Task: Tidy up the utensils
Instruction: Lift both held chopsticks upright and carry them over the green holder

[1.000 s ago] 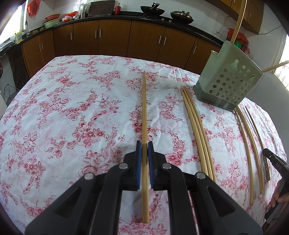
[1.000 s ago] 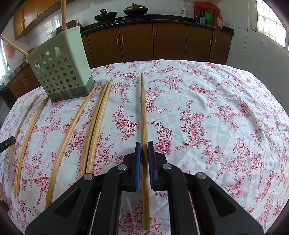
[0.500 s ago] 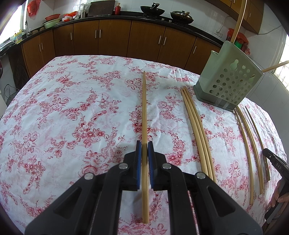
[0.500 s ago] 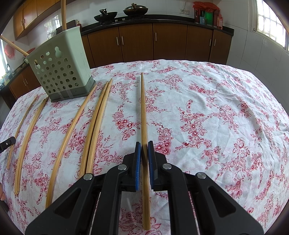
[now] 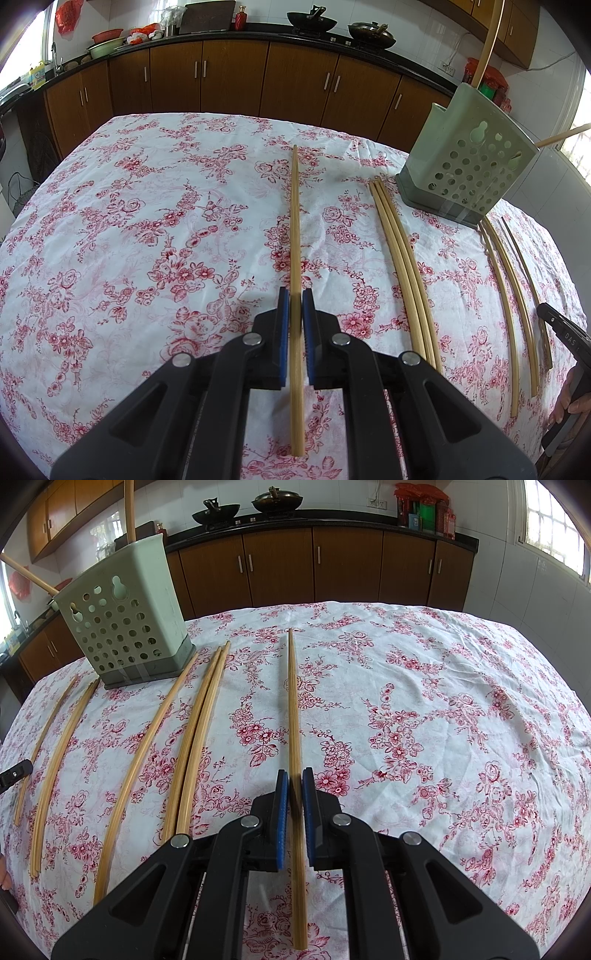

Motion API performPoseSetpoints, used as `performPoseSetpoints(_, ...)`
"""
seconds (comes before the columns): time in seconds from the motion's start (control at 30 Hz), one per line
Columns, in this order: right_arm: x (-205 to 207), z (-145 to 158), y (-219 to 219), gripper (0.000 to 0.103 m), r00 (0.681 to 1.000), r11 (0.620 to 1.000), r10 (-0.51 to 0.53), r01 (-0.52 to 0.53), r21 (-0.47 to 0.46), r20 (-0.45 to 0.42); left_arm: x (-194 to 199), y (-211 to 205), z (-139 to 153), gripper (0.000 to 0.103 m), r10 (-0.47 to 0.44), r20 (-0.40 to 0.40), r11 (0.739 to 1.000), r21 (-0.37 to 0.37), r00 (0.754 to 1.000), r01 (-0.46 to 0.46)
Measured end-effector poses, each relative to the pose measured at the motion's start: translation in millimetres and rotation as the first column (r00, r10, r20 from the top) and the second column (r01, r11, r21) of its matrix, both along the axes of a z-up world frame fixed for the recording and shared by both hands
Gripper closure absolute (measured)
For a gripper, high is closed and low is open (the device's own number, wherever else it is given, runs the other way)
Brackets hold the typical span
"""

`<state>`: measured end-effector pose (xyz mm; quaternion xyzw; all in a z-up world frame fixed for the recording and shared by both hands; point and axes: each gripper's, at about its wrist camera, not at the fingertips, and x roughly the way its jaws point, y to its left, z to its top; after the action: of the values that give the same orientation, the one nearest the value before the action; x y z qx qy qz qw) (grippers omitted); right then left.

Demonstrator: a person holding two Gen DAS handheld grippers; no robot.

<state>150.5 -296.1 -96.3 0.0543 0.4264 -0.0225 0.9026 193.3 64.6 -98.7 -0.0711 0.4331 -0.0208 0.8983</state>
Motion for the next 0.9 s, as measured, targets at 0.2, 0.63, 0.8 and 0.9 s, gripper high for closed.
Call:
performPoseSetpoints(0.2, -5.7, 0.5, -0.3, 0.093, 1.0, 1.0, -0.004, 0.004, 0.018, -0.004, -12.4, -12.9, 1.4, 0.092, -0.037, -0.017, 0.993, 0.11, 0.999, 0.039)
performPoseSetpoints(0.63, -22.2, 50.7, -1.8, 0.095, 0.99, 1.0, -0.017, 0.016, 0.007, 0.138, -28.6, -10.6, 47.7, 0.095, -0.07, 0.097, 0.99, 0.125, 0.993, 0.058)
performPoseSetpoints(0.8, -27.9, 80.0, 0.4, 0.095, 0.975, 1.0, -0.018, 0.015, 0.012, 0.223, -30.9, -1.4, 91.8, 0.095, -0.043, 0.209, 0.997, 0.073, 0.977, 0.029)
performPoseSetpoints(0.9, -29.0, 91.6, 1.4, 0.095, 0.966, 1.0, -0.012, 0.009, 0.014, 0.259, -30.7, 3.0, 109.6, 0.095, -0.027, 0.254, 0.998, 0.056, 0.967, 0.013)
